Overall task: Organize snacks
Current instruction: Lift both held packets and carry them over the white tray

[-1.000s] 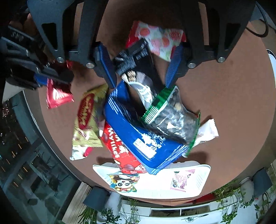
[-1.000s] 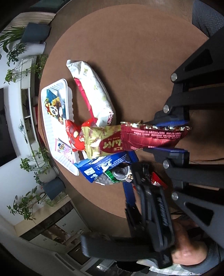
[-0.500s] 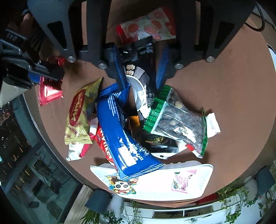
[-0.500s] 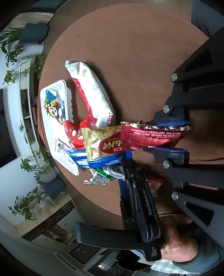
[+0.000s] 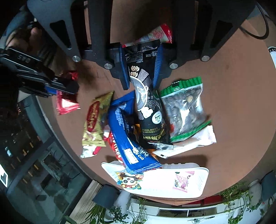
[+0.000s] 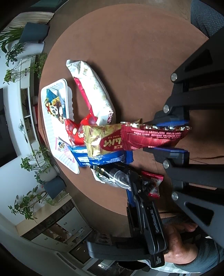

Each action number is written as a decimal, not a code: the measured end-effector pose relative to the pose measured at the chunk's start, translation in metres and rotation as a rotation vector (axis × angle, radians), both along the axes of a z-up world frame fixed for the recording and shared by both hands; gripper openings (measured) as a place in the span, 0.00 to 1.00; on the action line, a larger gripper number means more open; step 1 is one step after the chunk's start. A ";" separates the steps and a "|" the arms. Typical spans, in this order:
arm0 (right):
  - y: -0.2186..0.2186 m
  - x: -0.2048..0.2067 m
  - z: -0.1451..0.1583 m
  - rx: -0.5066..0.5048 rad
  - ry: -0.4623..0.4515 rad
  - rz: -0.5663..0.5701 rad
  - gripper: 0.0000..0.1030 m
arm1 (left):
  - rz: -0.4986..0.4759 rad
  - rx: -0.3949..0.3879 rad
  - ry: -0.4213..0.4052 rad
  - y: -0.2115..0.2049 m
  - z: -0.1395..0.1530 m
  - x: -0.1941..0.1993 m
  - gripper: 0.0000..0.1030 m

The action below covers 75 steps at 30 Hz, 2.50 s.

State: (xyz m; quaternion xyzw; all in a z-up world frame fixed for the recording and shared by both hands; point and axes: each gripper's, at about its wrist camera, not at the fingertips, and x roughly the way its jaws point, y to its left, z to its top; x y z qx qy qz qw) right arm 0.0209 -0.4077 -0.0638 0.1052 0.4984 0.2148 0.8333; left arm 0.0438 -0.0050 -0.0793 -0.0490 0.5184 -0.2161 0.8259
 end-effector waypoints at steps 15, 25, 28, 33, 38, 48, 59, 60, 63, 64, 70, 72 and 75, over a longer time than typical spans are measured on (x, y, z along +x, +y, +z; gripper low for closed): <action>-0.003 -0.003 0.012 0.036 -0.010 0.006 0.19 | 0.016 -0.135 -0.018 0.022 0.022 -0.032 0.21; 0.008 -0.003 0.008 0.008 0.003 0.040 0.19 | -0.031 0.017 0.005 0.008 0.009 -0.025 0.21; 0.011 -0.003 0.005 -0.007 0.006 0.046 0.19 | -0.050 0.093 0.001 -0.003 0.007 -0.017 0.22; 0.011 0.002 0.005 -0.024 0.003 0.046 0.19 | -0.085 0.145 0.034 -0.016 -0.005 -0.004 0.28; 0.012 0.001 0.001 -0.018 0.014 0.049 0.19 | -0.136 0.228 0.093 -0.029 -0.019 0.008 0.67; 0.009 0.003 -0.001 -0.007 0.016 0.052 0.19 | -0.113 0.193 0.023 -0.029 -0.018 0.016 0.21; 0.003 0.000 0.010 0.070 -0.002 0.049 0.18 | -0.040 -0.059 -0.013 0.003 0.010 -0.005 0.20; 0.004 0.000 0.012 0.071 -0.006 0.051 0.18 | -0.032 -0.080 -0.017 0.006 0.013 -0.007 0.20; 0.004 0.000 0.013 0.109 0.003 0.062 0.18 | -0.014 -0.135 -0.024 0.014 0.020 -0.014 0.20; 0.003 0.000 0.014 0.116 0.003 0.062 0.18 | -0.005 -0.153 -0.031 0.018 0.023 -0.016 0.20; -0.019 0.013 0.026 0.172 -0.001 0.019 0.18 | 0.041 -0.238 -0.076 0.045 0.047 -0.009 0.20; -0.033 0.023 0.033 0.174 -0.012 -0.012 0.18 | 0.057 -0.260 -0.092 0.055 0.055 0.000 0.20; -0.061 0.044 0.050 0.173 -0.042 -0.077 0.18 | 0.091 -0.274 -0.128 0.073 0.070 0.022 0.20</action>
